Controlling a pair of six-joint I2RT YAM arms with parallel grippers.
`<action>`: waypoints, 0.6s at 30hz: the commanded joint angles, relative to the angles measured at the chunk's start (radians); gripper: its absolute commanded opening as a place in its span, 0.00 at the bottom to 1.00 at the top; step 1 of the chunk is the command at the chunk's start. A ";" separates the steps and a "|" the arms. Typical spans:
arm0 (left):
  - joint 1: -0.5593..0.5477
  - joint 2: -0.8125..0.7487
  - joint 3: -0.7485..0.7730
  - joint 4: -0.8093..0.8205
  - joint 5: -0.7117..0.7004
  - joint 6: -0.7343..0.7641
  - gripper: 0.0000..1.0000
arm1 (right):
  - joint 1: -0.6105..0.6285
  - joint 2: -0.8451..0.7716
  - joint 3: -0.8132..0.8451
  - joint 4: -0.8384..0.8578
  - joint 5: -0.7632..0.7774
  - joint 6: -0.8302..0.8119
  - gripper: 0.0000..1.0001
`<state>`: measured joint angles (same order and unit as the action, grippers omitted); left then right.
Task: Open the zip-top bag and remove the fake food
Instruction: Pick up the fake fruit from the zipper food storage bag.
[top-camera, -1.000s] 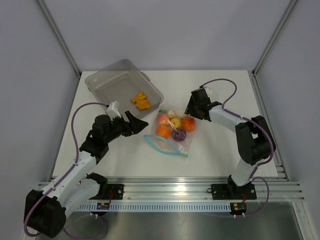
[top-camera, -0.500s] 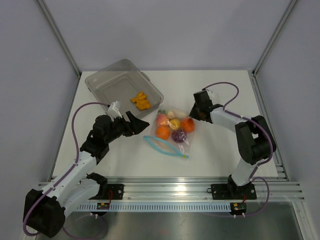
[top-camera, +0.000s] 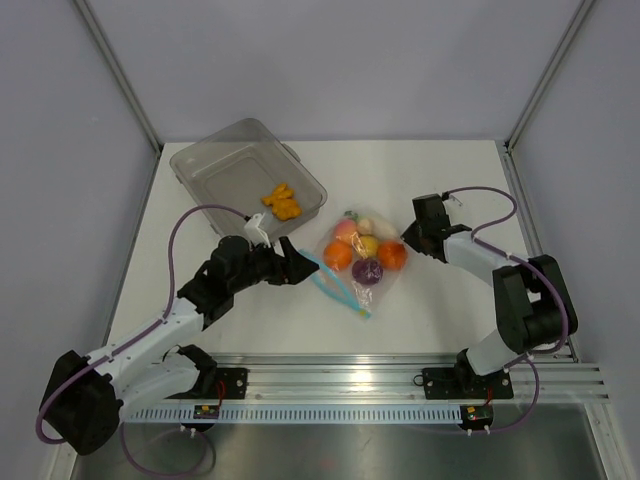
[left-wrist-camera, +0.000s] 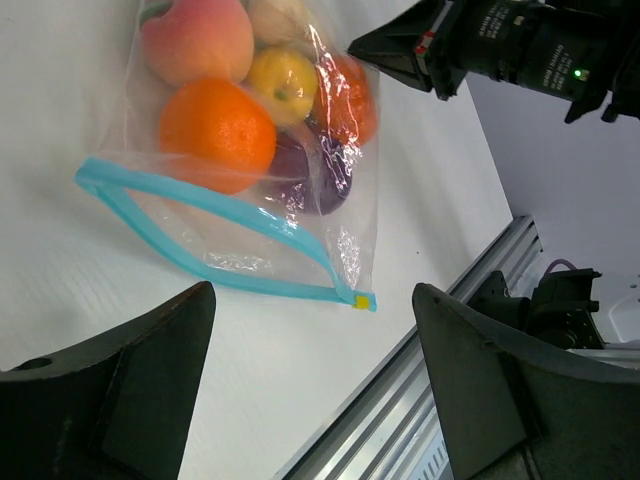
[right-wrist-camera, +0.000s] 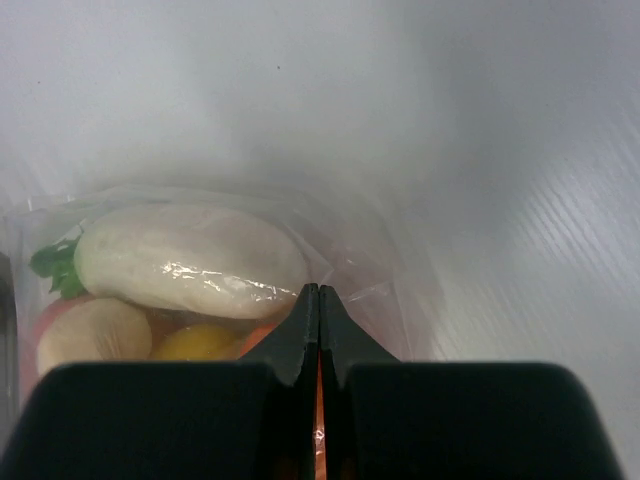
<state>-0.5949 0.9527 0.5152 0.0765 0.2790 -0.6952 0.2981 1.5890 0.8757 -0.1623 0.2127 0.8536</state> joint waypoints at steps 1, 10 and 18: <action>-0.028 -0.011 0.036 0.008 -0.083 0.033 0.82 | -0.005 -0.110 -0.066 0.041 0.094 0.078 0.00; -0.072 -0.080 -0.041 -0.052 -0.178 0.066 0.77 | -0.004 -0.155 -0.075 0.020 0.100 0.035 0.19; -0.129 -0.052 -0.060 -0.067 -0.242 0.118 0.82 | -0.005 -0.188 -0.066 0.012 0.117 -0.001 0.38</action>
<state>-0.7010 0.8837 0.4534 -0.0135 0.0902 -0.6167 0.2981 1.4429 0.7914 -0.1619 0.2810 0.8734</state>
